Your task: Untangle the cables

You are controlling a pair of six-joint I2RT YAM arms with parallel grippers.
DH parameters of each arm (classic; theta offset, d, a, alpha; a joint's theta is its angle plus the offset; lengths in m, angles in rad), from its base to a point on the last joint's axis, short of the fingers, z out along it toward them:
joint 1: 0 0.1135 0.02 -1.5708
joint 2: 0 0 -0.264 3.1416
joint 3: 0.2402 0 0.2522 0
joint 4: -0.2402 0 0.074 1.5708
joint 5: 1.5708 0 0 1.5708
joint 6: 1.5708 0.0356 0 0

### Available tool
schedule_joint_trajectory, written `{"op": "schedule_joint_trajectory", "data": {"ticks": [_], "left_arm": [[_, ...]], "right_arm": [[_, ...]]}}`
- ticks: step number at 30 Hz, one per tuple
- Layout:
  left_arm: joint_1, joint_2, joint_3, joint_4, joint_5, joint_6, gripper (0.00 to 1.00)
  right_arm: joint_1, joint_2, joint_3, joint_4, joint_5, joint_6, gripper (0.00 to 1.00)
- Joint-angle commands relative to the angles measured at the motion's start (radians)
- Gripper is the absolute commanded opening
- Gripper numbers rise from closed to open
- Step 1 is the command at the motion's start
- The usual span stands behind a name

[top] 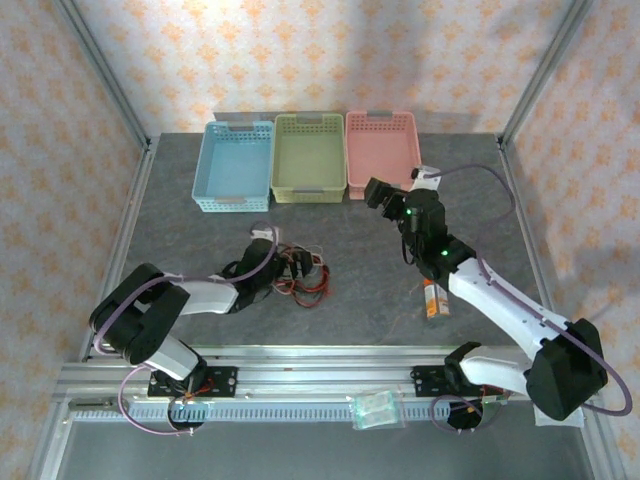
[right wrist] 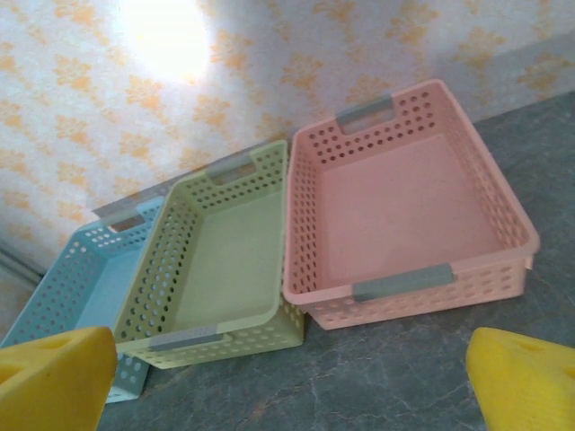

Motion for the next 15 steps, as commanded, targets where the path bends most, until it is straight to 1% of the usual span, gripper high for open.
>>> {"op": "schedule_joint_trajectory", "data": {"ticks": [1, 4, 6, 9, 12, 15], "left_arm": [[-0.075, 0.020, -0.009, 0.032, 0.039, -0.076, 0.98], [-0.136, 0.052, 0.011, 0.068, 0.039, -0.112, 0.98], [-0.164, 0.075, 0.026, 0.097, 0.040, -0.134, 0.98], [-0.187, 0.085, 0.048, 0.144, 0.045, -0.169, 0.98], [-0.190, 0.024, 0.038, 0.161, 0.009, -0.199, 0.98], [-0.191, -0.084, 0.021, 0.104, -0.055, -0.194, 0.99]], "right_arm": [[-0.011, -0.007, -0.021, -0.066, 0.048, 0.060, 0.99], [-0.011, 0.003, -0.027, -0.127, 0.037, 0.086, 0.96], [-0.011, 0.014, -0.029, -0.179, 0.000, 0.096, 0.93], [-0.007, 0.019, -0.029, -0.273, -0.051, 0.118, 0.82], [0.030, -0.001, -0.039, -0.357, -0.051, 0.138, 0.75], [0.080, -0.034, -0.054, -0.435, -0.052, 0.198, 0.69]]}}
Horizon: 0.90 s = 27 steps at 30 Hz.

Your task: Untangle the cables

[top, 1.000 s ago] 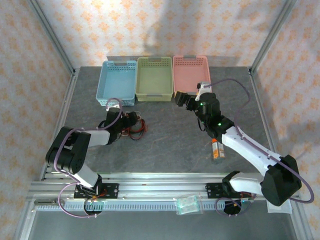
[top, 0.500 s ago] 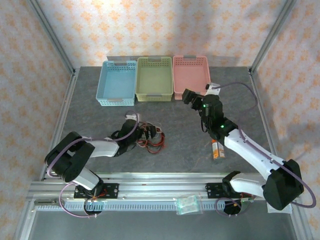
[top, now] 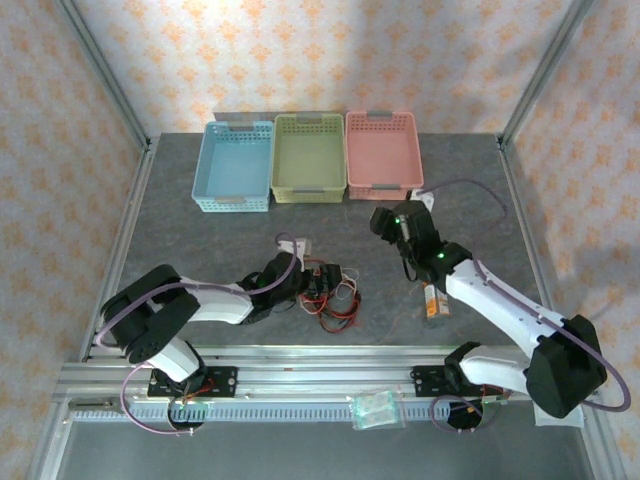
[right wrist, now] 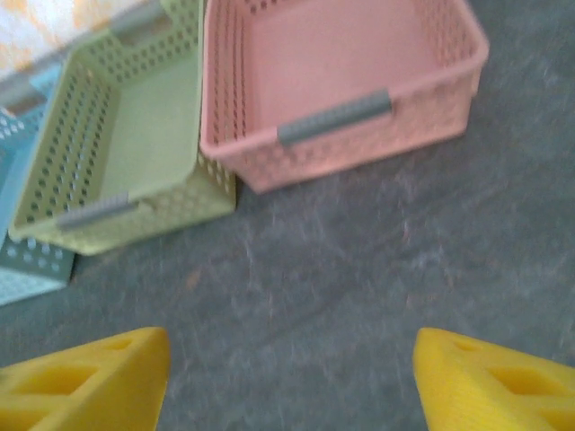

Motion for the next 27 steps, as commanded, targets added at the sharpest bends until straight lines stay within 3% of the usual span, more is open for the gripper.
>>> {"op": "schedule_joint_trajectory", "data": {"ticks": [1, 10, 18, 21, 24, 27], "left_arm": [[-0.003, -0.138, -0.012, -0.031, -0.080, -0.025, 0.99], [0.001, -0.494, -0.086, -0.314, -0.141, -0.011, 0.99], [0.007, -0.635, -0.198, -0.337, -0.040, -0.077, 0.99], [0.007, -0.655, -0.245, -0.298, -0.020, -0.091, 0.99], [0.002, -0.647, -0.259, -0.280, 0.019, -0.066, 0.98], [-0.024, -0.634, -0.261, -0.276, 0.001, -0.057, 0.98]], "right_arm": [[0.057, -0.048, -0.027, -0.152, -0.009, 0.095, 0.68], [0.342, -0.042, -0.032, -0.205, -0.060, 0.306, 0.58], [0.574, 0.044, 0.013, -0.195, -0.079, 0.351, 0.50], [0.641, 0.068, 0.039, -0.227, -0.014, 0.365, 0.49], [0.658, 0.095, 0.083, -0.311, 0.076, 0.303, 0.49], [0.654, 0.101, 0.115, -0.356, 0.136, 0.106, 0.52]]}}
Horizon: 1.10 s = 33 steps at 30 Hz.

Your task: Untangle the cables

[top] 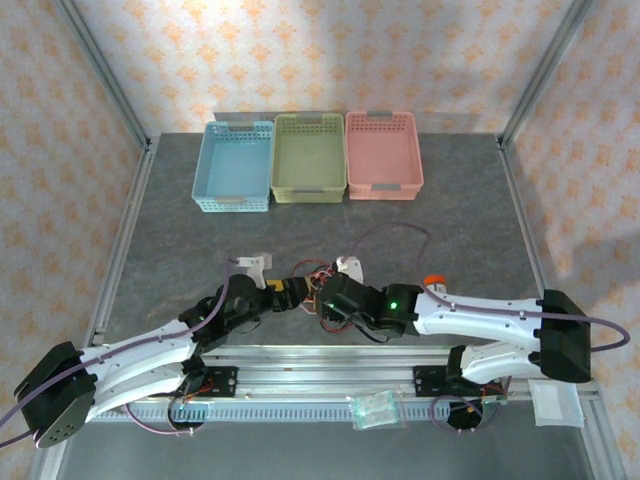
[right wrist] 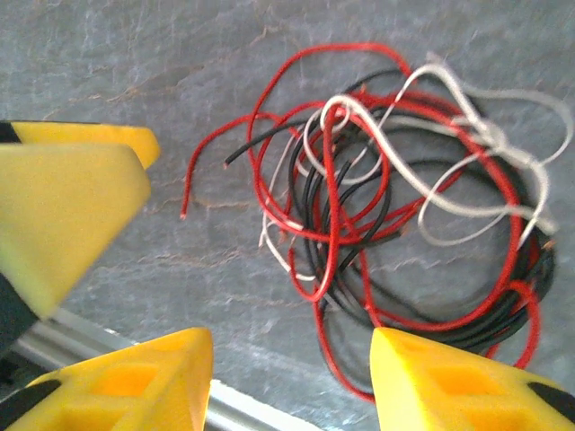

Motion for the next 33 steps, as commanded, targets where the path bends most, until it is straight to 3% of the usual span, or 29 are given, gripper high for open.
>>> {"op": "schedule_joint_trajectory", "data": {"ticks": [1, 7, 14, 22, 33], "left_arm": [[-0.030, 0.007, -0.016, 0.040, 0.006, 0.001, 0.98], [-0.110, 0.061, -0.052, 0.156, -0.076, -0.067, 0.98], [-0.185, 0.127, -0.070, 0.235, -0.168, -0.124, 0.97], [-0.190, 0.100, -0.069, 0.184, -0.213, -0.125, 0.97], [-0.188, 0.147, 0.031, 0.090, -0.273, -0.062, 0.99]], "right_arm": [[-0.015, 0.012, 0.063, -0.114, 0.136, -0.200, 0.53], [-0.122, 0.044, 0.086, -0.113, 0.048, -0.383, 0.52], [-0.168, 0.157, 0.127, -0.092, 0.002, -0.475, 0.48], [-0.183, 0.249, 0.150, -0.090, 0.101, -0.474, 0.39], [-0.185, 0.212, 0.168, -0.055, 0.061, -0.476, 0.09]]}}
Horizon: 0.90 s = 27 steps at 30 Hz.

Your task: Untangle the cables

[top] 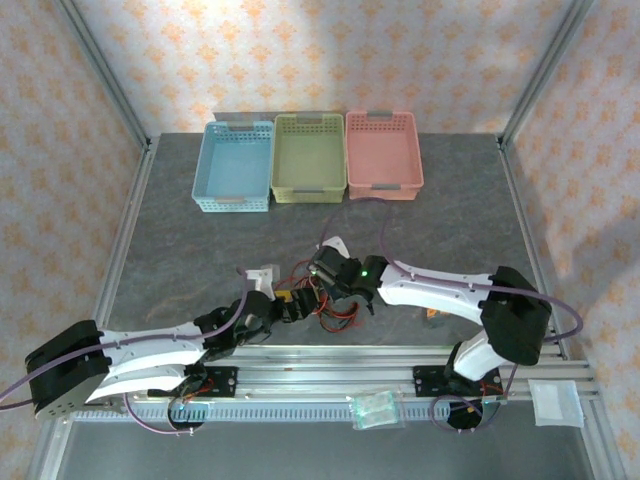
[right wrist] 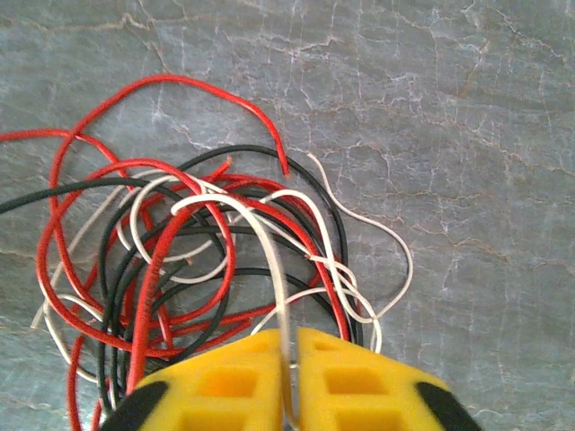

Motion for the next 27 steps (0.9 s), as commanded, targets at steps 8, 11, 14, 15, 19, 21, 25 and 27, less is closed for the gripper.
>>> {"op": "schedule_joint_trajectory", "data": {"ticks": [8, 11, 14, 15, 19, 21, 25, 27], "left_arm": [[0.034, 0.054, 0.098, -0.014, -0.040, 0.067, 0.99], [0.052, 0.091, 0.126, 0.008, -0.026, 0.089, 0.99], [0.060, 0.147, 0.162, 0.037, -0.013, 0.108, 0.99], [0.061, 0.167, 0.174, 0.048, -0.009, 0.114, 0.99], [0.063, 0.245, 0.215, 0.066, -0.008, 0.134, 0.99], [0.067, 0.271, 0.233, 0.060, -0.029, 0.138, 0.99], [0.099, 0.304, 0.254, 0.052, -0.054, 0.129, 0.99], [0.115, 0.320, 0.260, 0.053, -0.054, 0.128, 0.99]], "right_arm": [[-0.006, -0.158, 0.025, 0.026, 0.004, 0.011, 0.00], [-0.014, -0.201, 0.025, 0.040, -0.035, -0.004, 0.00], [-0.017, -0.225, 0.027, 0.050, -0.059, -0.016, 0.00], [-0.018, -0.228, 0.029, 0.049, -0.065, -0.018, 0.00], [-0.018, -0.247, 0.025, 0.053, -0.068, -0.016, 0.00], [-0.017, -0.264, 0.018, 0.064, -0.067, -0.016, 0.00], [-0.018, -0.304, 0.001, 0.093, -0.057, -0.015, 0.00], [-0.018, -0.324, -0.003, 0.098, -0.049, -0.014, 0.00]]}}
